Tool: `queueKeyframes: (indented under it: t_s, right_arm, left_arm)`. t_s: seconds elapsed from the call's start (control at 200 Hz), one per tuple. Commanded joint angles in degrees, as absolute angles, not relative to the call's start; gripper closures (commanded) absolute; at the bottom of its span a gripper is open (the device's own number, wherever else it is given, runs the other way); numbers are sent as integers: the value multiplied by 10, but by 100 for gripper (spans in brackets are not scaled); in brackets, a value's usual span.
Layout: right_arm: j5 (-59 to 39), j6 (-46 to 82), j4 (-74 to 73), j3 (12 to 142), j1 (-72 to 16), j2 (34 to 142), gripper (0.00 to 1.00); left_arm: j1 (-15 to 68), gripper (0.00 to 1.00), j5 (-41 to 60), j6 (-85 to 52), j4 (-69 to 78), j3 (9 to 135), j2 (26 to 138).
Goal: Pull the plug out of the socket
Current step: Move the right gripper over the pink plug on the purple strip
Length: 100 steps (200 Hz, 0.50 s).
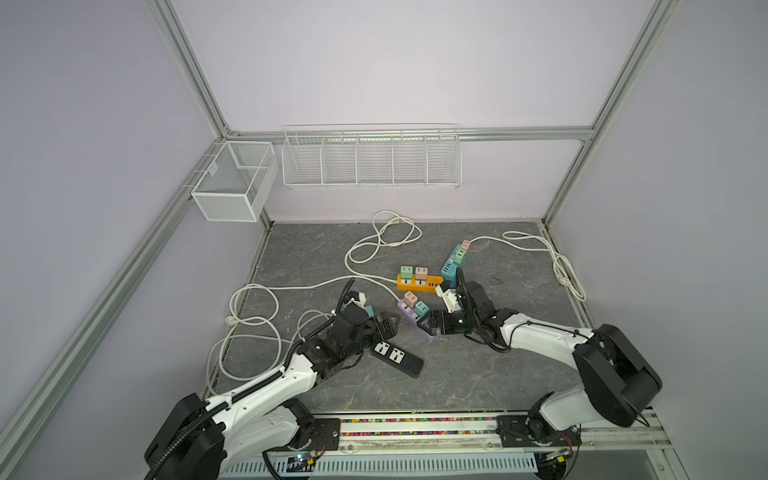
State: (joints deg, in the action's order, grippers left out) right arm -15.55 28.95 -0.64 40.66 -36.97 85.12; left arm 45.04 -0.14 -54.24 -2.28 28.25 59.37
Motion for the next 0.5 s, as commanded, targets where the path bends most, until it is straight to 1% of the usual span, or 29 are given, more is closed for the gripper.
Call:
queueKeyframes:
  t_s: [0.0,0.045,0.115,0.28,0.495]
  right_arm:
    - [-30,243,78,431,-392,844,1]
    - [-6,236,89,438,-401,845,0]
    - [29,223,103,452,-420,856,2]
    - [64,187,111,483,-459,895,8]
    - [91,174,112,500,-466,929,14]
  left_arm:
    - [453,0,-3,-545,-12,287,583]
    - [453,0,-5,-542,-17,290,581]
    - [453,0,-10,-539,-21,294,580]
    - [453,0,-13,-530,-25,307,590]
    - [452,0,-21,-528,-33,311,590]
